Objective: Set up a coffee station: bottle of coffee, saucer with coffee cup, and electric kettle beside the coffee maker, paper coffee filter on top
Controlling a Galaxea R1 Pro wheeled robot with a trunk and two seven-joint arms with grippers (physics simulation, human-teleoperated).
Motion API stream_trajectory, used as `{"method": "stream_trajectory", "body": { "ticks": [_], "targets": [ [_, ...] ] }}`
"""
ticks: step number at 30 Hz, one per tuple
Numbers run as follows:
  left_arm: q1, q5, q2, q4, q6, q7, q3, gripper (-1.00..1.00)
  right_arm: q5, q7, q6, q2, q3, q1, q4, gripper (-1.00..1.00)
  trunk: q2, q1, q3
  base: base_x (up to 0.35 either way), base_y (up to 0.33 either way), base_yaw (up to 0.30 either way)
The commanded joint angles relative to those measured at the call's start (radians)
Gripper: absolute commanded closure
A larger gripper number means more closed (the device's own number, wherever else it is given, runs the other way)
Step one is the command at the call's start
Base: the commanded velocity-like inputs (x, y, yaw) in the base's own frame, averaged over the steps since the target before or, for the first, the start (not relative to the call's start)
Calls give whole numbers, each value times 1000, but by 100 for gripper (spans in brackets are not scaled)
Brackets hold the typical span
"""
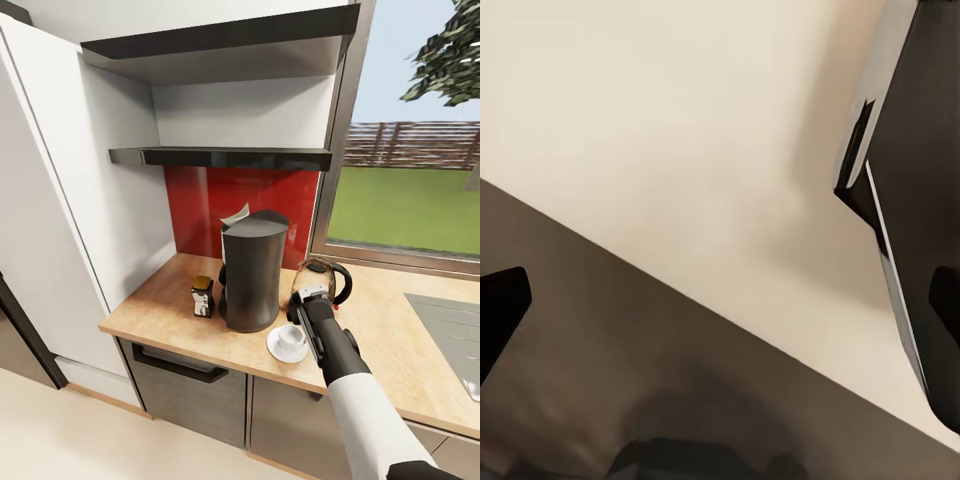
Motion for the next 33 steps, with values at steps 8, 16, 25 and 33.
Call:
{"method": "stream_trajectory", "body": {
  "ticks": [8, 16, 25, 33],
  "targets": [
    [0, -11, 0, -2, 3, 0, 6, -100, -8, -6, 2, 1, 3, -1, -5, -100, -2, 1, -2, -48, 0, 0],
    [-1, -10, 0, -3, 3, 0, 6, -100, -17, 1, -74, 0, 2, -1, 0, -100, -2, 1, -2, -230, 0, 0],
    [-1, -9, -2, -4, 2, 0, 6, -100, -17, 0, -469, 0, 1, 49, 9, -100, -2, 1, -2, -31, 0, 0],
    [-1, -10, -8, -4, 1, -1, 6, -100, -113, -46, -1124, 0, -43, 113, 145, -100, -2, 1, -2, -1, 0, 0]
  ]
}}
